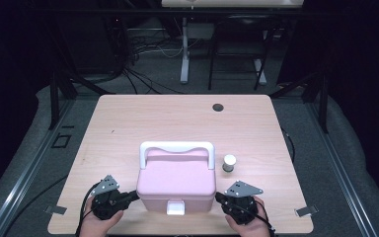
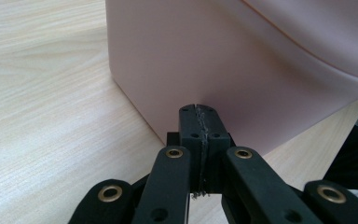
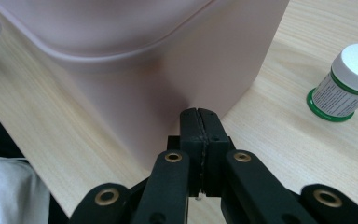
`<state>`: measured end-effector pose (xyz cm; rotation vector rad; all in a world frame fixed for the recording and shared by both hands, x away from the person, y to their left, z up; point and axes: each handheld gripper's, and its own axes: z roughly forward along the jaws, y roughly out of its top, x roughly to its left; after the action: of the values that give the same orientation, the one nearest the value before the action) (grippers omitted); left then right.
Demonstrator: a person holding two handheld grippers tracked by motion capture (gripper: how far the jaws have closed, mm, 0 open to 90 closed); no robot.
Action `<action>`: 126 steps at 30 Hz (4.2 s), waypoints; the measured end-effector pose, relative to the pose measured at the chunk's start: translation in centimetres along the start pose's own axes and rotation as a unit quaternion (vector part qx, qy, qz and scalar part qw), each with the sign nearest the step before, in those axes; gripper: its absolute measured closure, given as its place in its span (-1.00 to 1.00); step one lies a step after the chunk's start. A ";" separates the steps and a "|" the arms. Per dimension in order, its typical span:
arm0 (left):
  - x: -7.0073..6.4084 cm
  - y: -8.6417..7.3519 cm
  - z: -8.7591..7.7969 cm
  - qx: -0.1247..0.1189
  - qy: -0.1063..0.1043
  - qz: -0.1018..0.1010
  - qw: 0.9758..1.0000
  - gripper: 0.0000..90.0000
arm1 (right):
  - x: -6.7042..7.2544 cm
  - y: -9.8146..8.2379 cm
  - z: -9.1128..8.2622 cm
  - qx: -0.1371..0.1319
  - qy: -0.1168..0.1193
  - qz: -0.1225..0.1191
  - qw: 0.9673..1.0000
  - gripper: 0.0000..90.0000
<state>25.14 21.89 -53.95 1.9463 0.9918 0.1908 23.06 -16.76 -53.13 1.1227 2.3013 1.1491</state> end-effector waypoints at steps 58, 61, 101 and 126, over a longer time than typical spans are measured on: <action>2.4 3.4 -2.3 -0.003 -0.009 -0.012 1.000 0.43 | -3.4 1.5 -1.7 -0.020 0.009 0.040 0.999 0.52; 2.1 5.0 -2.9 -0.010 -0.015 0.000 1.000 0.43 | -3.7 2.6 -2.3 -0.024 0.010 0.040 0.999 0.52; 0.5 11.8 -2.0 0.007 -0.051 0.016 0.999 0.41 | -3.4 10.2 -2.4 -0.034 0.063 0.025 0.997 0.41; -0.6 10.2 -2.4 0.016 -0.050 0.048 0.997 0.52 | -2.5 8.9 -3.2 -0.035 0.064 0.001 0.997 0.58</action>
<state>29.37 20.40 -44.44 2.0139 0.8417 0.1312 27.30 -17.13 -44.30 1.0554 2.3350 1.3266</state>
